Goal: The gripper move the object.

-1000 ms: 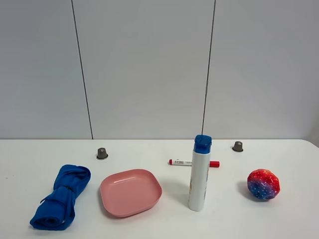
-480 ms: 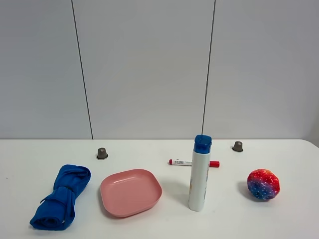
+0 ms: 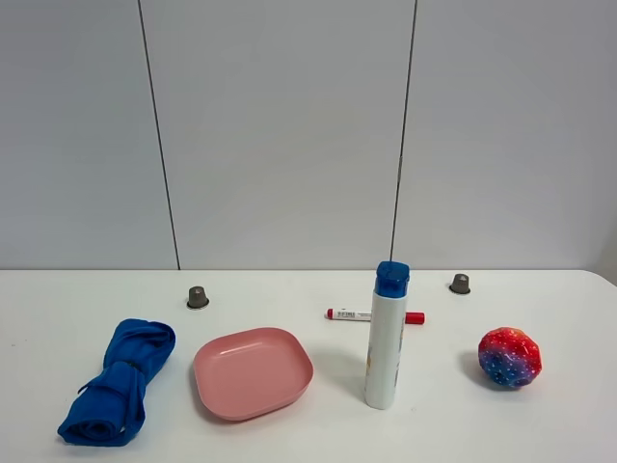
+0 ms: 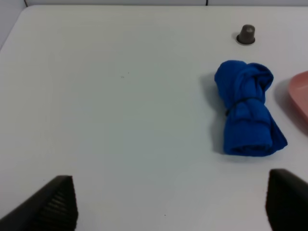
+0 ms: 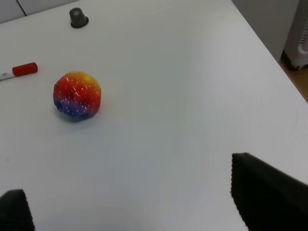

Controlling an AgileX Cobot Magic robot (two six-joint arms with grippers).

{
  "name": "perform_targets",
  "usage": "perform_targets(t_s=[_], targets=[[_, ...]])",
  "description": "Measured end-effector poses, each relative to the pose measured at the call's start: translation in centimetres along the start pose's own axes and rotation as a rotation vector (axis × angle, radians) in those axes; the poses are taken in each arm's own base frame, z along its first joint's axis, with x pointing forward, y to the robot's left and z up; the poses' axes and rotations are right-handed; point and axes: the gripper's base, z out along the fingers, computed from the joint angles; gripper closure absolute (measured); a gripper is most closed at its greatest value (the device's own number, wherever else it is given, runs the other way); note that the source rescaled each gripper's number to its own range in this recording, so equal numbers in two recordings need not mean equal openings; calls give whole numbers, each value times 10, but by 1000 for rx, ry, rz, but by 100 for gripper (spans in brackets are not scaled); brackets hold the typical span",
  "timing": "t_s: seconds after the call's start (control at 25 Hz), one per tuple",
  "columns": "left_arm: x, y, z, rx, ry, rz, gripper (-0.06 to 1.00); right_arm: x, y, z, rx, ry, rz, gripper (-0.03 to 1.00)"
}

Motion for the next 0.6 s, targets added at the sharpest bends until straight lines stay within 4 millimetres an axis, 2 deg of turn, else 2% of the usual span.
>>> perform_targets(t_s=[0.6], targets=[[0,0,0,0,0,0,-6,0,0,0,0,0,0,7]])
